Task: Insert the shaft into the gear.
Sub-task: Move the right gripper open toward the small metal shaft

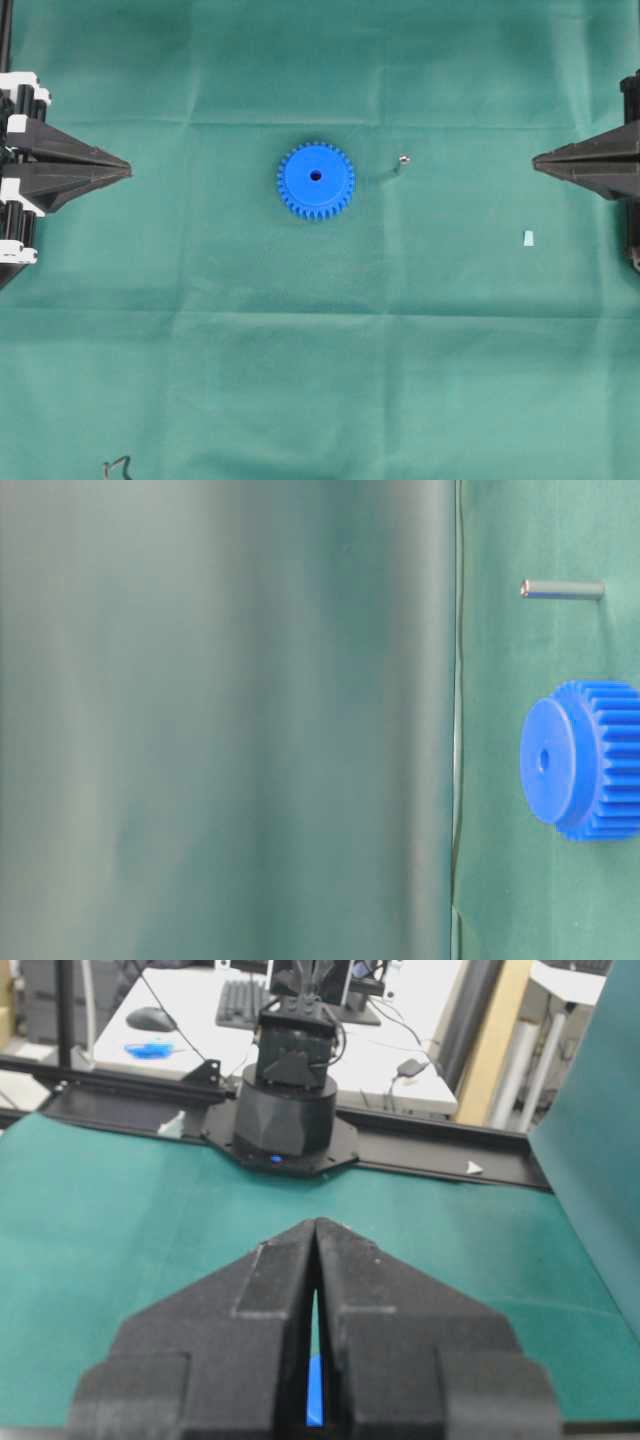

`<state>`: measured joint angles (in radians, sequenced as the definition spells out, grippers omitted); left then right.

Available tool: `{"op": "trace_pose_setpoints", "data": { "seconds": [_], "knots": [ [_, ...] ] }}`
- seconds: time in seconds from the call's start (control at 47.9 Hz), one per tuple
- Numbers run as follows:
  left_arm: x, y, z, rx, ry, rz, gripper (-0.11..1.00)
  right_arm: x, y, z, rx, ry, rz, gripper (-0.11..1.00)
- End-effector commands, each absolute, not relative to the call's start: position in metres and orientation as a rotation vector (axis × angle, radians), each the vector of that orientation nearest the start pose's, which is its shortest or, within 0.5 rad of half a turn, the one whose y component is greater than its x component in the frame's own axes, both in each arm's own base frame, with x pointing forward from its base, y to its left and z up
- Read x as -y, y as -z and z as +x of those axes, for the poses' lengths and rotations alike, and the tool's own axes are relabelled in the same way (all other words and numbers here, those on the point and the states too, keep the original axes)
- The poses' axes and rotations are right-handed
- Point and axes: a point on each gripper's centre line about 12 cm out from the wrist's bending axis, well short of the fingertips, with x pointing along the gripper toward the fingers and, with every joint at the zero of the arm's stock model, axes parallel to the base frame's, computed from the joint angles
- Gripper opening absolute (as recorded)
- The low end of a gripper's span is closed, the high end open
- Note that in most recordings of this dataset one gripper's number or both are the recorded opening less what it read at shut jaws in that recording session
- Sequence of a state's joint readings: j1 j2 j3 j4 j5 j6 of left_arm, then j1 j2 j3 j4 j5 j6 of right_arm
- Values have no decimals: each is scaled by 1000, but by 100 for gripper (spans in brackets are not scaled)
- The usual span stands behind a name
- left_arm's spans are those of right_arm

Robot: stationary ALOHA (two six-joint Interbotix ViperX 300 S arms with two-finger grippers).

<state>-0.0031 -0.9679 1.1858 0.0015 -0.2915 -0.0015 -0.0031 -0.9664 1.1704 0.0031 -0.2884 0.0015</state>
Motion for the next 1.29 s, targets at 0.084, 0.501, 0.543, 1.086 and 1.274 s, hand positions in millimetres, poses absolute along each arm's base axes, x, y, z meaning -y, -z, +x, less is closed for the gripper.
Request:
{"op": "trace_pose_setpoints", "data": {
  "seconds": [0.084, 0.501, 0.543, 1.086, 1.274],
  "knots": [
    [0, -299, 201, 75, 4, 0, 0, 1, -299, 204, 75, 5, 7, 3],
    [0, -301, 200, 74, 4, 3, 0, 37, -281, 242, -89, 154, 29, 3],
    [0, -300, 200, 71, 2, 3, 0, 41, -276, 247, -113, 168, 36, 3],
    [0, -298, 200, 55, 2, 3, 0, 64, -175, 302, -404, 247, 132, 76],
    [0, -297, 200, 48, 2, 1, 0, 67, -147, 312, -466, 260, 146, 75]
  ]
}}
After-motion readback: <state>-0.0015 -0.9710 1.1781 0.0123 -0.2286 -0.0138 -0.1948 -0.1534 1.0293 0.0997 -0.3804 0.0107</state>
